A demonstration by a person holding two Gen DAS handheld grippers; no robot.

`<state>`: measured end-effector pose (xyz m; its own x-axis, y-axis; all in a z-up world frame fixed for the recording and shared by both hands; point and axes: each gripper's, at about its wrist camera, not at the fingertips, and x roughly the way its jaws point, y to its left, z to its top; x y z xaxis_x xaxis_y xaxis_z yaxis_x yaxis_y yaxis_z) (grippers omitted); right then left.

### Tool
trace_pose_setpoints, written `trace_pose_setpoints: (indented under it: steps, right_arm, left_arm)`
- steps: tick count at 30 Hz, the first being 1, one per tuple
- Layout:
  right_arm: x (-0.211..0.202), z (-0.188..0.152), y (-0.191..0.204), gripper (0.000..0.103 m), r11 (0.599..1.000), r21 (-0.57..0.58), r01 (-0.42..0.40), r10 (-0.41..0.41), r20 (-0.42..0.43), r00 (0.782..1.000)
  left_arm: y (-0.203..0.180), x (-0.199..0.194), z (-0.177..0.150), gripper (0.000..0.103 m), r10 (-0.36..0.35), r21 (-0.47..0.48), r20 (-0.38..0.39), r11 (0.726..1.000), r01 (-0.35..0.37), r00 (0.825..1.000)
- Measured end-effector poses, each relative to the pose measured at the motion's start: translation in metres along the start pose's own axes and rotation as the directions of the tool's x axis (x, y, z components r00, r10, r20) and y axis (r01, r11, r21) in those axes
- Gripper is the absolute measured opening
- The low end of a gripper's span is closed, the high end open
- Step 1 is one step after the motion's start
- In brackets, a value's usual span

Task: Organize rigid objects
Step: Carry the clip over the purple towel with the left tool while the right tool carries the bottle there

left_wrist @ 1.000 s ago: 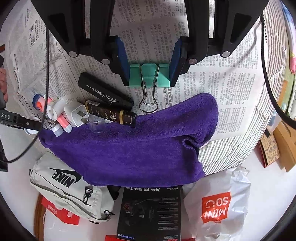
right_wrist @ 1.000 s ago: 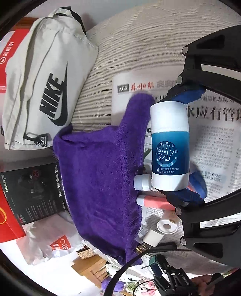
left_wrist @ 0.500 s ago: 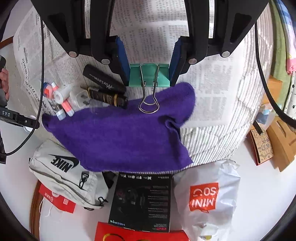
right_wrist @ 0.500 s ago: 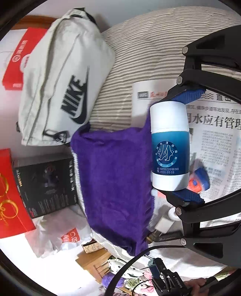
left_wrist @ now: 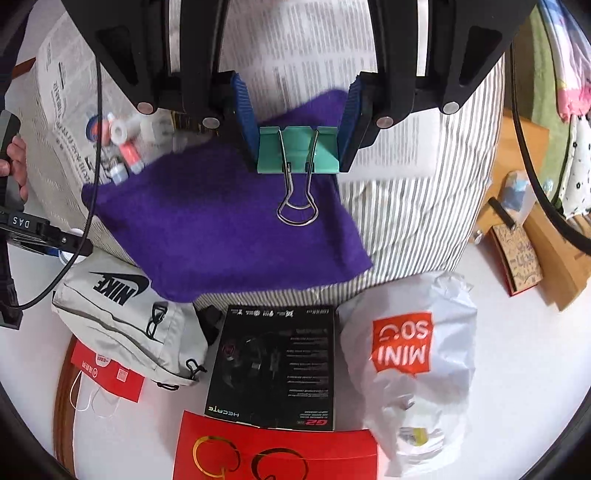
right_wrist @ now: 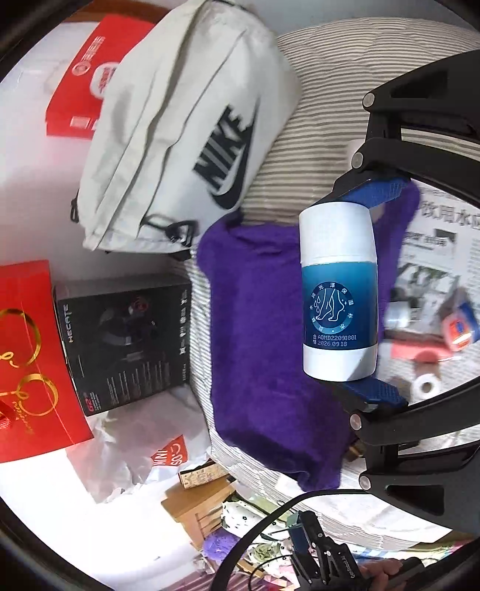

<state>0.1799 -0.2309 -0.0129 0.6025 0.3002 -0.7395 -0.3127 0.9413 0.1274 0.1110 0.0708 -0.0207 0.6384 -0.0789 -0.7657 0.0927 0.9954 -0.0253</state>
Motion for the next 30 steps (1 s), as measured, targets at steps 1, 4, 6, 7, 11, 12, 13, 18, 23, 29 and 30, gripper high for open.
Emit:
trace_pose_setpoints:
  steps: [1,4,6,7,11,12,13,18,23,29,30]
  right_arm:
    - [0.004,0.005,0.001,0.076,1.0,-0.006,-0.004,0.004,-0.002,1.0]
    - [0.018,0.016,0.002,0.076,1.0,-0.02,-0.003,0.003,-0.009,1.0]
    - [0.03,0.023,0.002,0.076,1.0,-0.027,-0.004,0.003,-0.018,1.0]
    - [0.036,0.027,0.001,0.076,1.0,-0.029,-0.004,0.003,-0.025,1.0]
    - [0.063,0.037,0.001,0.076,0.999,-0.045,0.0,-0.003,-0.056,0.998]
    - [0.068,0.038,0.001,0.076,0.999,-0.05,0.004,-0.008,-0.062,0.998]
    - [0.076,0.04,0.002,0.076,0.998,-0.06,0.011,-0.015,-0.068,0.998]
    - [0.109,0.046,0.003,0.076,0.997,-0.078,0.022,-0.03,-0.107,0.994]
    - [0.136,0.051,0.002,0.076,0.995,-0.087,0.044,-0.056,-0.143,0.988]
    - [0.159,0.059,0.005,0.076,0.993,-0.105,0.06,-0.078,-0.177,0.981]
    - [0.164,0.059,0.006,0.076,0.992,-0.11,0.063,-0.083,-0.185,0.979]
  left_arm:
    - [-0.001,0.003,0.005,0.039,-0.001,0.002,-0.002,1.0,0.001,1.0]
    - [-0.001,0.018,0.022,0.039,-0.017,0.004,-0.011,1.0,0.017,1.0]
    - [-0.002,0.027,0.03,0.039,-0.021,0.011,-0.015,1.0,0.021,1.0]
    - [-0.002,0.033,0.035,0.039,-0.022,0.015,-0.018,1.0,0.023,1.0]
    - [-0.003,0.059,0.052,0.039,-0.008,0.032,-0.041,0.999,0.009,0.999]
    - [-0.002,0.065,0.055,0.039,-0.004,0.032,-0.046,0.999,0.006,0.999]
    - [-0.001,0.073,0.058,0.039,-0.016,0.027,-0.053,0.999,0.018,0.998]
    - [0.003,0.102,0.068,0.039,-0.042,0.005,-0.084,0.999,0.042,0.996]
    - [0.002,0.131,0.075,0.039,-0.072,-0.001,-0.114,0.997,0.073,0.991]
    - [0.002,0.16,0.078,0.039,-0.078,-0.012,-0.145,0.997,0.077,0.986]
    - [0.001,0.162,0.078,0.039,-0.073,-0.009,-0.147,0.997,0.072,0.986]
